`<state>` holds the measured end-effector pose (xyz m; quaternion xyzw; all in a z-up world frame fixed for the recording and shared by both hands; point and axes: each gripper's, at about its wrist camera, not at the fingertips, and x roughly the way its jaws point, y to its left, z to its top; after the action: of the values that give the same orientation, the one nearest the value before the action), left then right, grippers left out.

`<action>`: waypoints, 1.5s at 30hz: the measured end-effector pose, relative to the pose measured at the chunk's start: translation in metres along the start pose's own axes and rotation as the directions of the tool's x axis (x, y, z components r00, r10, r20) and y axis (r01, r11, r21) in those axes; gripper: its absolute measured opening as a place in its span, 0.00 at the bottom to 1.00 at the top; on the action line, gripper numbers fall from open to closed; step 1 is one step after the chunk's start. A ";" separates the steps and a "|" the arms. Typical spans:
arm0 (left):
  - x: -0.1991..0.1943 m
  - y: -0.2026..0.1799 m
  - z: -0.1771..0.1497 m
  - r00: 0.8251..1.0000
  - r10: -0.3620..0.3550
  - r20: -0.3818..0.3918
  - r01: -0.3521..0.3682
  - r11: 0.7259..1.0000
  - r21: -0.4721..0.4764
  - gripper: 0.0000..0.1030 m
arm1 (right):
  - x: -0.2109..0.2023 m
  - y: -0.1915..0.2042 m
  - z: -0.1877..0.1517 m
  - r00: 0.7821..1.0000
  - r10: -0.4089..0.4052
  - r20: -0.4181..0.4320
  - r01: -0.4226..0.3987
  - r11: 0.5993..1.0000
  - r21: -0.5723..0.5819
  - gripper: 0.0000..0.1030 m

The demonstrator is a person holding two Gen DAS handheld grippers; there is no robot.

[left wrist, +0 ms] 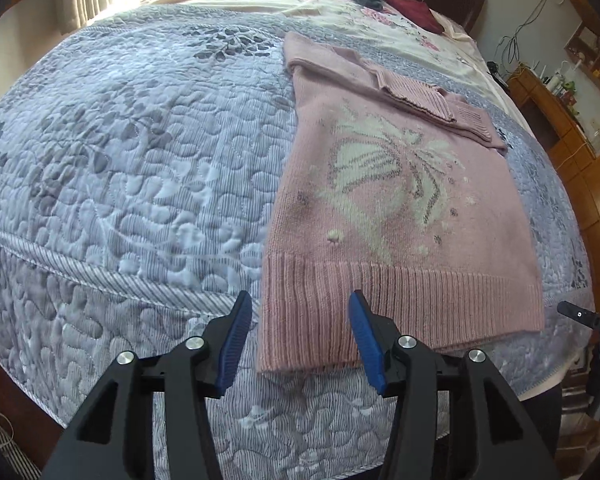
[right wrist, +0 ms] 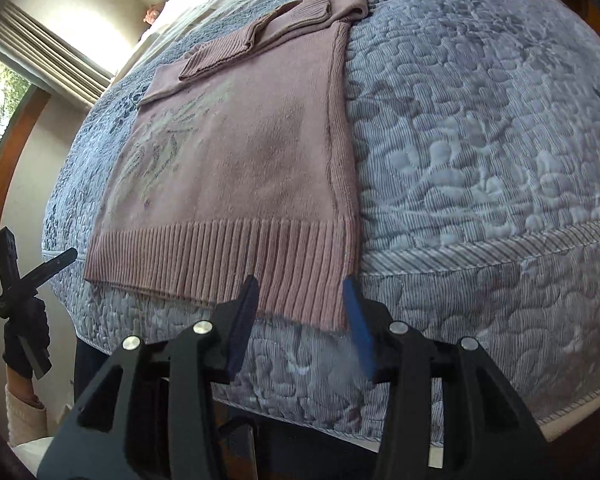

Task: Fold small clothes
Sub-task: 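Open both tools and move them to the ribbed sweater hem, then grasp the ribbed hem corners with both tools and lift them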

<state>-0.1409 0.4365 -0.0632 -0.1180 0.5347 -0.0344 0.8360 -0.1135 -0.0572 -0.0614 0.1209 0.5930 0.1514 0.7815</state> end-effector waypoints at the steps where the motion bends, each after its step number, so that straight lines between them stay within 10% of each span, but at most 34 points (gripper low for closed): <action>1: 0.001 0.001 -0.002 1.000 0.002 -0.006 -0.002 1.000 -0.007 0.49 | 0.003 -0.001 -0.001 1.000 -0.011 -0.006 0.011 1.000 -0.003 0.43; 21: 0.043 0.028 -0.019 0.992 -0.077 -0.097 0.062 0.986 -0.153 0.55 | 0.045 -0.015 -0.006 0.994 0.077 -0.071 -0.073 0.996 0.057 0.40; 27: 0.042 0.028 -0.016 0.986 -0.139 -0.094 0.123 0.980 -0.157 0.16 | 0.045 -0.016 -0.005 0.987 0.129 -0.097 -0.121 0.989 0.081 0.11; 38: 0.004 0.030 0.018 0.935 -0.353 0.018 0.350 0.915 -0.200 0.09 | -0.013 -0.016 0.025 0.936 0.350 0.028 -0.350 0.929 0.121 0.10; 45: -0.007 0.023 0.070 0.928 -0.360 0.096 0.372 0.912 -0.174 0.09 | -0.032 -0.027 0.072 0.918 0.385 0.093 -0.396 0.904 0.161 0.10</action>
<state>-0.0827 0.4711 -0.0342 -0.2957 0.4777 -0.1356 0.8161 -0.0494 -0.0948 -0.0237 0.3104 0.5445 0.2479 0.7387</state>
